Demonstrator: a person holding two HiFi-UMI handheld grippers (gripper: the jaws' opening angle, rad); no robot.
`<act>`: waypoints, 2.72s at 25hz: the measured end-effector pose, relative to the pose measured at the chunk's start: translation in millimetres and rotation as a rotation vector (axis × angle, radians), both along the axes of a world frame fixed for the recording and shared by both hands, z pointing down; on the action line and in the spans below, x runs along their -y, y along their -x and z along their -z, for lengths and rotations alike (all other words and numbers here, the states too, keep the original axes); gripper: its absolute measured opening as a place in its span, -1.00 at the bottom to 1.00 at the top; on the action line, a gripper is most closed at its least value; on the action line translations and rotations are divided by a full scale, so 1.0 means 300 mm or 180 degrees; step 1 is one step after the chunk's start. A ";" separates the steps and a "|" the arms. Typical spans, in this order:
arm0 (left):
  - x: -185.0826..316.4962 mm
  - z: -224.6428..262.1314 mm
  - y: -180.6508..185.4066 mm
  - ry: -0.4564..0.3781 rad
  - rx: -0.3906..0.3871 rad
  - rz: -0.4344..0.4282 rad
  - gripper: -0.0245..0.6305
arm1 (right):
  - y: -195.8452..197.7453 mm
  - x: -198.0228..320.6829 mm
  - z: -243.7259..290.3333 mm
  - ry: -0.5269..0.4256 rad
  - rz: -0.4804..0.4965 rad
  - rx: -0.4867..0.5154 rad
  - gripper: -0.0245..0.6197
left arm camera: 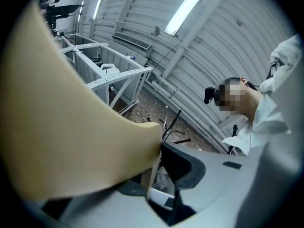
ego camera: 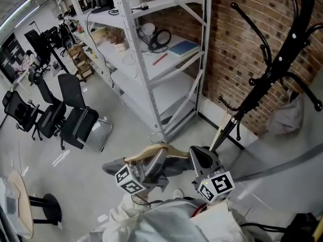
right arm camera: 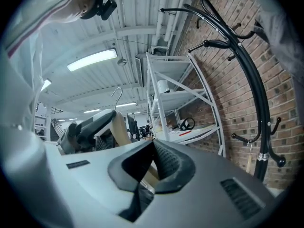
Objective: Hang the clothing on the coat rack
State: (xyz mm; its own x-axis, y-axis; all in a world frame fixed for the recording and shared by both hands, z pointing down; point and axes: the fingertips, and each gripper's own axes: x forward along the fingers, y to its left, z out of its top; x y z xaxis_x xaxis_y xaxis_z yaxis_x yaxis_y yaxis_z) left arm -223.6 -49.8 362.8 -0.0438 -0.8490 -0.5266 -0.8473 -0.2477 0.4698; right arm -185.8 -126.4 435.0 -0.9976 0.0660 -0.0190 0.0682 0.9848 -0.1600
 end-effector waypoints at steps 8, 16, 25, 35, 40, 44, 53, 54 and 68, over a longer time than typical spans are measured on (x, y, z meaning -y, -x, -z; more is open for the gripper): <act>0.120 -0.002 -0.029 -0.0010 0.0009 -0.0435 -0.62 | -0.063 0.094 -0.011 -0.0006 -0.0410 -0.0006 -0.86; 0.237 -0.039 -0.020 -0.0002 -0.0078 -0.0969 -0.62 | -0.095 0.184 -0.041 -0.0008 -0.0938 -0.0142 -0.86; 0.315 -0.034 0.017 -0.0026 -0.0156 -0.1552 -0.62 | -0.095 0.224 -0.022 -0.0030 -0.1530 -0.0198 -0.86; 0.368 -0.019 -0.005 -0.0048 -0.0087 -0.2238 -0.62 | -0.141 0.228 -0.002 -0.0058 -0.2226 -0.0185 -0.86; 0.375 0.004 -0.014 -0.0099 -0.0055 -0.2482 -0.62 | -0.160 0.212 0.012 -0.0078 -0.2483 -0.0160 -0.86; 0.371 0.017 -0.027 -0.0123 -0.0046 -0.2672 -0.62 | -0.182 0.184 0.020 -0.0089 -0.2680 -0.0157 -0.86; 0.400 0.048 -0.120 -0.0186 -0.0047 -0.3014 -0.62 | -0.287 0.175 0.057 -0.0174 -0.3047 -0.0118 -0.86; 0.408 0.051 -0.133 -0.0191 -0.0049 -0.3039 -0.62 | -0.300 0.182 0.061 -0.0186 -0.3072 -0.0107 -0.86; 0.557 0.103 -0.246 -0.0262 -0.0001 -0.3084 -0.62 | -0.431 0.303 0.113 -0.0341 -0.3192 0.0046 -0.86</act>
